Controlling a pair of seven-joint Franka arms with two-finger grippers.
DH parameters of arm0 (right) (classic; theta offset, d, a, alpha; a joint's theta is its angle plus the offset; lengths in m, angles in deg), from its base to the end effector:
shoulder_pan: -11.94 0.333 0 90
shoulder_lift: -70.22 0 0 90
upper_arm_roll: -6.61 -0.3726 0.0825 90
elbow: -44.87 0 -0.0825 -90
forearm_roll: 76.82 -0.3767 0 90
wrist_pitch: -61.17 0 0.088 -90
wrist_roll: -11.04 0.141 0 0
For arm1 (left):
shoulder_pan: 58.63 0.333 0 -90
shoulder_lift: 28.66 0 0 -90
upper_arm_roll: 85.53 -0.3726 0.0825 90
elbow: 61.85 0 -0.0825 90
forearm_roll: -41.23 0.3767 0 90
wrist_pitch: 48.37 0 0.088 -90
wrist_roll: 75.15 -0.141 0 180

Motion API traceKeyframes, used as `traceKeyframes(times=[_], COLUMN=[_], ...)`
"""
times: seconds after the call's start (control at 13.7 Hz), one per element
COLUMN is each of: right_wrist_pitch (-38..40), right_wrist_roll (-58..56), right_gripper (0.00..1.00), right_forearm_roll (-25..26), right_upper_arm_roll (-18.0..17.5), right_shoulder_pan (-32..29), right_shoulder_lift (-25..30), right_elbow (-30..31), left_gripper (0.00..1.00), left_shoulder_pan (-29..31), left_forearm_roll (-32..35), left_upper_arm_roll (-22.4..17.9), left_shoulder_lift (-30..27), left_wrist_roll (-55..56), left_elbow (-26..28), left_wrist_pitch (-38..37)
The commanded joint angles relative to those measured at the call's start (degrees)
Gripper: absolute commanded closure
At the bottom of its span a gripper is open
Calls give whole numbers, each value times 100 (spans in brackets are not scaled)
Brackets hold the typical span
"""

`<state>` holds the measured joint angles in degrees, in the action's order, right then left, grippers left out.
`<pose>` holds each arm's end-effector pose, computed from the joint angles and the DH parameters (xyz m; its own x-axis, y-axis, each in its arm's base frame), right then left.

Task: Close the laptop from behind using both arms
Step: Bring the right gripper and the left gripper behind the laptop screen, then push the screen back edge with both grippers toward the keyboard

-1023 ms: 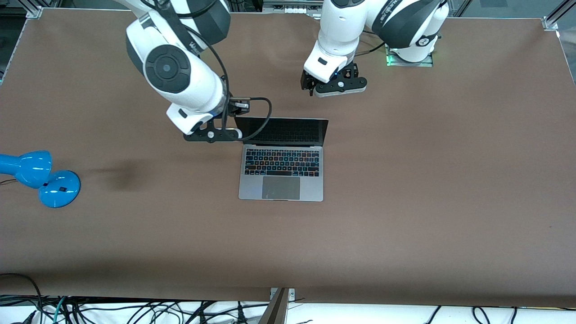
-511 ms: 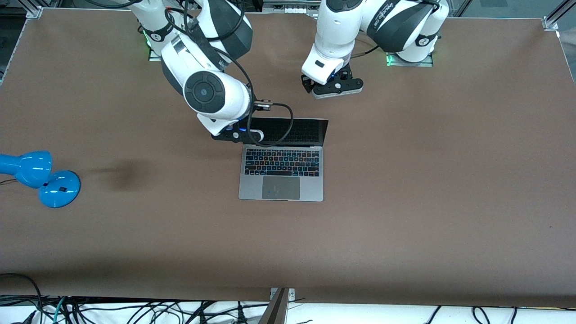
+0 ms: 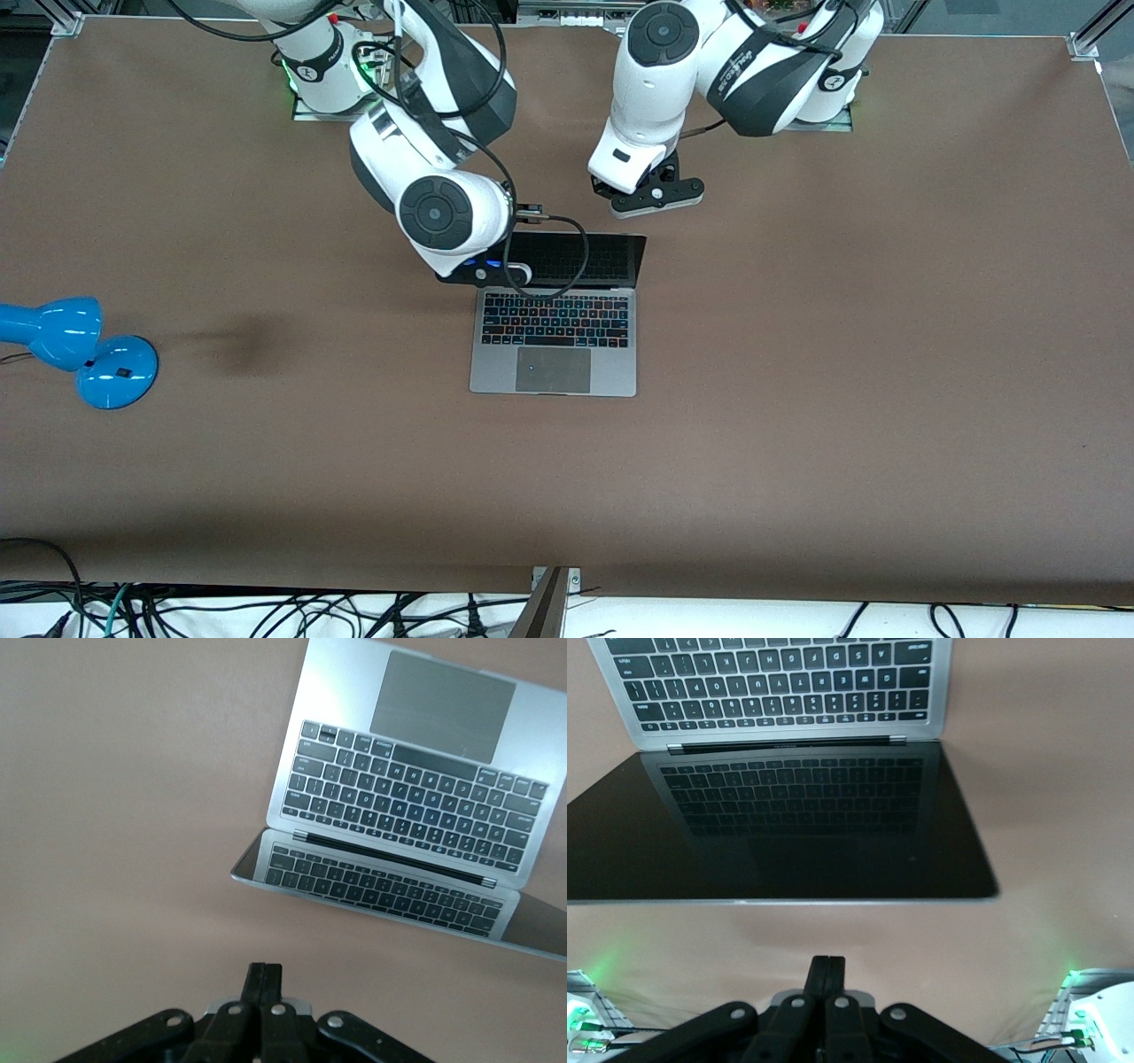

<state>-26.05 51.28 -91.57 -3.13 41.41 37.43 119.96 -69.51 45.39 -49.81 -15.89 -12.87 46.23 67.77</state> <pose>0.5268 0.4444 0.4136 0.8788 -0.0468 -0.4749 -0.0698 -0.9971 -0.0309 0.4320 -0.4185 0.4313 0.9662 0.2464 -0.0756 0.2469 -0.9690 -0.0030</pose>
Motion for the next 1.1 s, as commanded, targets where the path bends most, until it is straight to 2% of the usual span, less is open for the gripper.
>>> traceKeyframes(times=[0.0, 0.44, 0.8, 1.02], right_wrist_pitch=[-216, -630, -928, -1148], right_wrist_roll=[63, 19, 10, 2], right_gripper=[100, 100, 100, 100], right_forearm_roll=[-72, 7, 279, 410], right_upper_arm_roll=[-1, 7, 7, 16], right_shoulder_pan=[94, 191, 226, 217], right_shoulder_lift=[-17, -167, -210, -219], right_elbow=[155, 164, 164, 164], left_gripper=[100, 100, 100, 100], left_shoulder_pan=[-11, -11, -10, -19], left_forearm_roll=[156, 542, 630, 736], left_upper_arm_roll=[32, -39, -161, -162], left_shoulder_lift=[287, 990, 1210, 1368], left_wrist_roll=[127, 136, 74, 127], left_elbow=[-94, -366, -402, -612], left_wrist_pitch=[136, 277, 277, 277])
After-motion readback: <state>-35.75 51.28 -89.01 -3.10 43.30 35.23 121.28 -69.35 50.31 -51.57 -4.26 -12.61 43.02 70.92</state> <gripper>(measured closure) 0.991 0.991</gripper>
